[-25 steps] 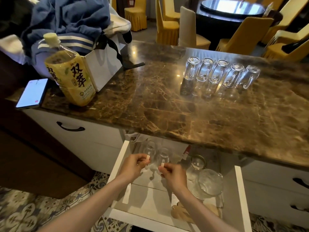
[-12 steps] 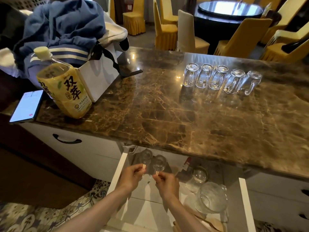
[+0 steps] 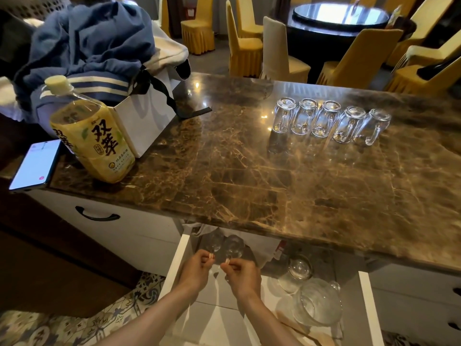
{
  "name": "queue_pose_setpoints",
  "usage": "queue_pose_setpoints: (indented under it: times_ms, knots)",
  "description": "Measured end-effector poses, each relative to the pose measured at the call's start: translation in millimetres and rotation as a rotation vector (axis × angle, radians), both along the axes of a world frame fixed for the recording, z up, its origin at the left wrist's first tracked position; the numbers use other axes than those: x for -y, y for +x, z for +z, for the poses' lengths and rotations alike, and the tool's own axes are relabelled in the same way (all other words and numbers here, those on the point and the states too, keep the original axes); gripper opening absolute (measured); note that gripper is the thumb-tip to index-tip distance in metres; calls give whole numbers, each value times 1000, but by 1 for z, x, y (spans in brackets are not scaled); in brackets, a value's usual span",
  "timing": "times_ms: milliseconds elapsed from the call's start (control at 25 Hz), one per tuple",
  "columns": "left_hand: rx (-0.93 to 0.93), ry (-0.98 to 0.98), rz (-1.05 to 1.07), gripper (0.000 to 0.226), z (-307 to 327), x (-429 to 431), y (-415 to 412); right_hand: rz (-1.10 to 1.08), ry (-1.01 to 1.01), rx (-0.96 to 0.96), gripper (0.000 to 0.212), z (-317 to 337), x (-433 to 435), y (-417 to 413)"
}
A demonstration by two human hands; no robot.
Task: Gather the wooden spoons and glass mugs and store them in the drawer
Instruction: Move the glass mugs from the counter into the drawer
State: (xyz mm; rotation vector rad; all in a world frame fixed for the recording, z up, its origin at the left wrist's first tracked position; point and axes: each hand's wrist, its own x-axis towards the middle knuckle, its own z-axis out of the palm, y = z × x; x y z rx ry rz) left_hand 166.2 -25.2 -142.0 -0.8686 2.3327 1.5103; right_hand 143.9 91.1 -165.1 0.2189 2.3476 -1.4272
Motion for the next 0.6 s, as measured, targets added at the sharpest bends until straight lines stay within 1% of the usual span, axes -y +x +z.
queue_pose_setpoints:
  times_ms: [120,200,240,320,400,480,520,600]
  knots:
    - [35,-76,-38,13,-4,1,2,-12,14,42,12,-3,5,2]
    - [67,-71,-57,14,-3,3,3,25,101,55,16,-2,3,2]
    - [102,-57,-97,15,-1,4,2,57,165,67,17,0,1,2]
    - [150,-61,-261,19,6,9,-3,130,274,100,20,9,-3,-2]
    - [198,-129,-412,37,17,12,-9,237,316,166,25,23,-11,-10]
    - [262,-260,-549,52,33,11,-15,402,340,267,36,41,-22,-19]
    - [277,-319,-613,53,44,10,-18,492,358,306,41,52,-29,-23]
    - [258,-389,-725,49,69,7,-22,619,377,305,40,74,-44,-30]
